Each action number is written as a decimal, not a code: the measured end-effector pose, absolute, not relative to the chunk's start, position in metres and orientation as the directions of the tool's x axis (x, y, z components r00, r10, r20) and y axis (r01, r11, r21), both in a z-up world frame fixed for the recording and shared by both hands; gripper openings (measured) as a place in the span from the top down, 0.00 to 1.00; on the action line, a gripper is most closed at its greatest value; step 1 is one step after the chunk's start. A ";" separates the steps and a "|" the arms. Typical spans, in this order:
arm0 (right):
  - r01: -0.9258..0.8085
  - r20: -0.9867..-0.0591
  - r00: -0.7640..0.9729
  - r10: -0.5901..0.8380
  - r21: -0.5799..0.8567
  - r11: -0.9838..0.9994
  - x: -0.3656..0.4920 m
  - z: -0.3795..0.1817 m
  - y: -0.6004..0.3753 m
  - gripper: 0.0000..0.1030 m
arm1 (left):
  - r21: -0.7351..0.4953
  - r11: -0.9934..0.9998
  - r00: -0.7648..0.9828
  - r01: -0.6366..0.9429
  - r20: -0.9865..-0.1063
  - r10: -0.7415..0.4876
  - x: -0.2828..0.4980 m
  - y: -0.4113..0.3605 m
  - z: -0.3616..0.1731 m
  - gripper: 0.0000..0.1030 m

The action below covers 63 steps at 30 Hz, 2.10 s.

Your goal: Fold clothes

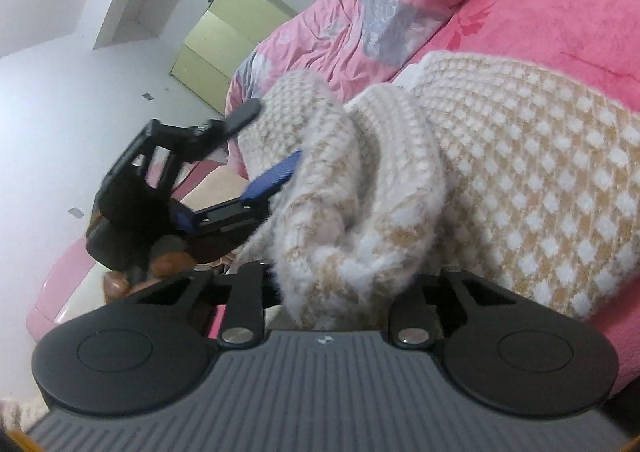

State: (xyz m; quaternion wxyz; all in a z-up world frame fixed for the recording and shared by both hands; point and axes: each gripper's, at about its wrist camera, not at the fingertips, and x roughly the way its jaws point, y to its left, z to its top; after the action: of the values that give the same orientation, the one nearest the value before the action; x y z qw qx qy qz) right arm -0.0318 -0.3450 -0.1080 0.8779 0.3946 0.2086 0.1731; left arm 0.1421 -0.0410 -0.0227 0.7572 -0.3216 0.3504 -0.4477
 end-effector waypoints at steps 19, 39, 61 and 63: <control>-0.222 -0.210 0.910 0.358 0.482 0.847 -0.043 -0.074 -0.364 0.86 | 0.064 0.923 0.850 0.381 -0.417 -0.322 0.152 -0.186 0.022 0.29; -0.162 -0.187 0.918 0.350 0.630 0.760 -0.047 -0.121 -0.414 0.87 | 0.320 0.829 0.824 0.459 -0.501 -0.263 0.153 -0.282 -0.019 0.23; -0.151 -0.210 0.902 0.378 0.666 0.731 -0.066 -0.123 -0.430 0.73 | 0.403 0.779 0.819 0.481 -0.525 -0.234 0.154 -0.300 -0.042 0.20; -0.134 -0.230 0.907 0.353 0.638 0.759 -0.079 -0.113 -0.435 0.66 | 0.391 0.782 0.813 0.486 -0.532 -0.239 0.156 -0.298 -0.042 0.20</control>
State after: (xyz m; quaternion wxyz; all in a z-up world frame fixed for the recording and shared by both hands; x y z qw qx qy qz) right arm -0.0795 -0.4349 -0.1132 0.9221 0.3213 0.1705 0.1321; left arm 0.1559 -0.2984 -0.0416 0.9146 0.2642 0.2334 -0.1981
